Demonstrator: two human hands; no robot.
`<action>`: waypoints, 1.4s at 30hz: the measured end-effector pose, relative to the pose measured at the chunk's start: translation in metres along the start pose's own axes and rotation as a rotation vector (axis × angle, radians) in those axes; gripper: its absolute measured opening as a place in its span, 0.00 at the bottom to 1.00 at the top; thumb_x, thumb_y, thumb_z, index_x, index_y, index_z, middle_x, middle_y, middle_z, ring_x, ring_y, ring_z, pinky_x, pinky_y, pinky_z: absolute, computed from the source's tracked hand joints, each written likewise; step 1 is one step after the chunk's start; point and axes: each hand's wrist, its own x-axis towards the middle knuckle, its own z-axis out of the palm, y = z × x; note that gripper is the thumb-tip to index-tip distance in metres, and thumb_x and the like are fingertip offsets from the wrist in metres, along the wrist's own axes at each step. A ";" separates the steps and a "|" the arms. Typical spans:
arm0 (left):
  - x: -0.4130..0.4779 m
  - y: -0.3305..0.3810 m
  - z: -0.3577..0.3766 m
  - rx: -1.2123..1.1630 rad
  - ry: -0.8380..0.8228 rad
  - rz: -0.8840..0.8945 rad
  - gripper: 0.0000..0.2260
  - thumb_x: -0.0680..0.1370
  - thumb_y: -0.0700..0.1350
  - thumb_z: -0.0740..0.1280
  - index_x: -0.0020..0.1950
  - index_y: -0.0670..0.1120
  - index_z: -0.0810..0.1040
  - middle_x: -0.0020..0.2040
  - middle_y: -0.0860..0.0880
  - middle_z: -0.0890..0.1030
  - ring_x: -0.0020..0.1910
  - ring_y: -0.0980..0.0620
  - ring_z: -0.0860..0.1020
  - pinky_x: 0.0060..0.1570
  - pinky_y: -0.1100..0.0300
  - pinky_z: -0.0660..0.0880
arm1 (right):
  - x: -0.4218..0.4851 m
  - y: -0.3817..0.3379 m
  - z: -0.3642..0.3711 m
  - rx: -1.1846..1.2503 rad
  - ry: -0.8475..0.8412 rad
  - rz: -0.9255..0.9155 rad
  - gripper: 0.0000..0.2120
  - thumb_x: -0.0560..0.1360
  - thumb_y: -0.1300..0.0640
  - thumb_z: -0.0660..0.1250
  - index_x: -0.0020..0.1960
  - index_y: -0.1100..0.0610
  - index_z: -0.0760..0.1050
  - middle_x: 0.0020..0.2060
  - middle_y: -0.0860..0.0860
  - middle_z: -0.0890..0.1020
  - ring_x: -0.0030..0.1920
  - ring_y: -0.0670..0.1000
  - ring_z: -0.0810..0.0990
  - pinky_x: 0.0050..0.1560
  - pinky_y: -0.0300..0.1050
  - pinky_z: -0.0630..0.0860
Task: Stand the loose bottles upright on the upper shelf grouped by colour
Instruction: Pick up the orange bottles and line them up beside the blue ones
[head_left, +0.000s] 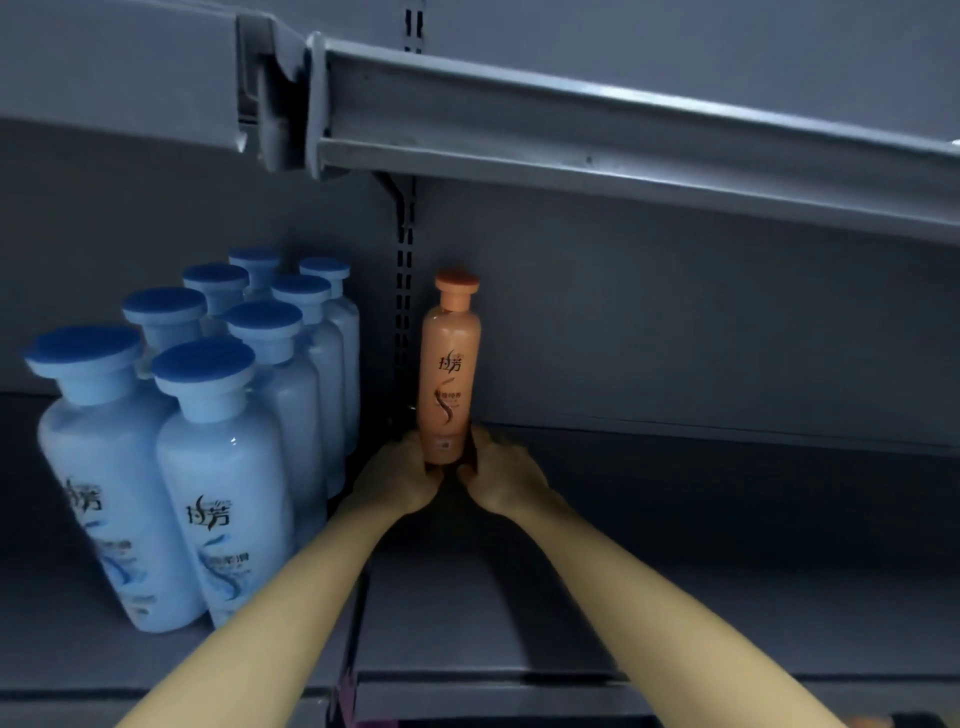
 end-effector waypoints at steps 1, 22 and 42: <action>-0.004 0.000 -0.001 0.026 -0.010 0.012 0.14 0.79 0.46 0.61 0.65 0.47 0.70 0.60 0.46 0.77 0.56 0.49 0.76 0.53 0.60 0.72 | -0.004 0.002 0.000 -0.021 -0.019 0.009 0.22 0.79 0.50 0.58 0.71 0.51 0.62 0.66 0.56 0.71 0.64 0.58 0.70 0.63 0.57 0.70; -0.063 0.024 0.031 0.353 -0.075 0.142 0.25 0.79 0.54 0.59 0.74 0.49 0.60 0.72 0.45 0.64 0.68 0.44 0.67 0.62 0.51 0.70 | -0.122 0.067 -0.019 -0.134 -0.010 0.228 0.26 0.80 0.46 0.55 0.75 0.54 0.56 0.72 0.57 0.64 0.69 0.62 0.64 0.66 0.56 0.68; -0.152 0.194 0.129 0.304 -0.020 0.329 0.21 0.79 0.52 0.60 0.70 0.47 0.66 0.67 0.44 0.69 0.64 0.42 0.70 0.55 0.51 0.73 | -0.263 0.199 -0.085 -0.149 0.117 0.303 0.22 0.80 0.48 0.55 0.70 0.57 0.64 0.64 0.58 0.70 0.64 0.60 0.69 0.59 0.55 0.71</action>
